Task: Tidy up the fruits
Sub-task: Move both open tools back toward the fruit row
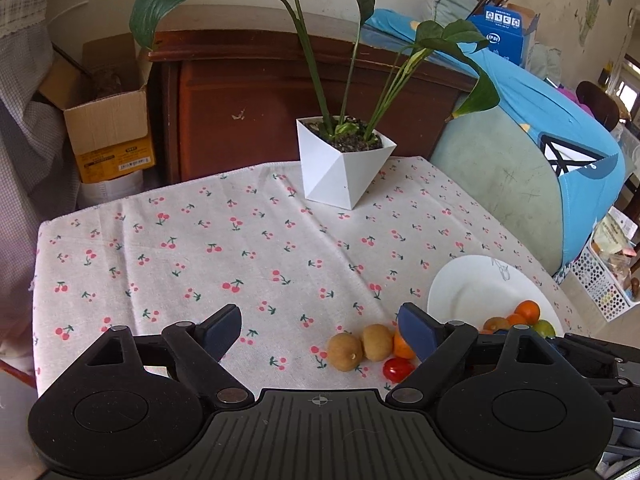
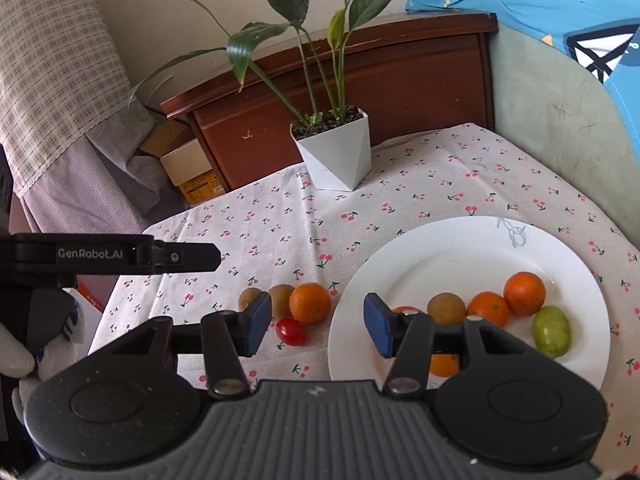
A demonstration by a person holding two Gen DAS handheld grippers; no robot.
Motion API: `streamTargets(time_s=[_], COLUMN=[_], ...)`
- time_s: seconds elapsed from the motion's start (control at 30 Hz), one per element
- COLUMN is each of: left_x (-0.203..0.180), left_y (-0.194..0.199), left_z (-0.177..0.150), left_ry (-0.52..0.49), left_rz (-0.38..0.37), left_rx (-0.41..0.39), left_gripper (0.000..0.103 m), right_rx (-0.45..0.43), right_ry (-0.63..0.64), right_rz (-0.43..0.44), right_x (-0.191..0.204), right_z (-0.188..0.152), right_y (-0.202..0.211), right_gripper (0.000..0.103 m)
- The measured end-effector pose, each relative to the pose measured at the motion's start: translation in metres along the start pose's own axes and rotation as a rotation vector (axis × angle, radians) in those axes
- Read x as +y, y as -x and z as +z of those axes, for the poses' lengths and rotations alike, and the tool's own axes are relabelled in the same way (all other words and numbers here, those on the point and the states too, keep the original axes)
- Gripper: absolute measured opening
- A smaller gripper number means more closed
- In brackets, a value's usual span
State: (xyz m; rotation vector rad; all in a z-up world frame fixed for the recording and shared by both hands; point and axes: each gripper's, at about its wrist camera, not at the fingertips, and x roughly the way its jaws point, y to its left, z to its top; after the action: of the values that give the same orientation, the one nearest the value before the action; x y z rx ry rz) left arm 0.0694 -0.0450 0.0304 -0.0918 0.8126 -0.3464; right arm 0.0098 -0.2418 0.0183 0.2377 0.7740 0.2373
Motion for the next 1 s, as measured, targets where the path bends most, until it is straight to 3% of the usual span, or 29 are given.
streamTargets(time_s=[0.27,0.5,0.87,1.0], left_x=[0.015,0.027,0.038,0.036], left_y=[-0.006,-0.001,0.000,-0.003], left_z=[-0.006,-0.006,-0.009,-0.011], left_ry=[0.072,0.124,0.123,0.096], left_rz=[0.030,0.035,0.038,0.026], left_rx=[0.000,-0.002,-0.009,-0.003], left_gripper=[0.087,0.086,0.081,0.078], right_rx=[0.033,0.049,0.084,0.098], right_ry=[0.045,0.102,0.178,0.200], right_rz=[0.007,-0.007,-0.067,-0.086], right_x=[0.017,0.028,0.038,0.040], right_z=[-0.012,-0.014,-0.016,-0.018], right_y=[-0.015,-0.030,-0.053,-0.059], right_gripper=[0.051,0.042,0.034,0.024])
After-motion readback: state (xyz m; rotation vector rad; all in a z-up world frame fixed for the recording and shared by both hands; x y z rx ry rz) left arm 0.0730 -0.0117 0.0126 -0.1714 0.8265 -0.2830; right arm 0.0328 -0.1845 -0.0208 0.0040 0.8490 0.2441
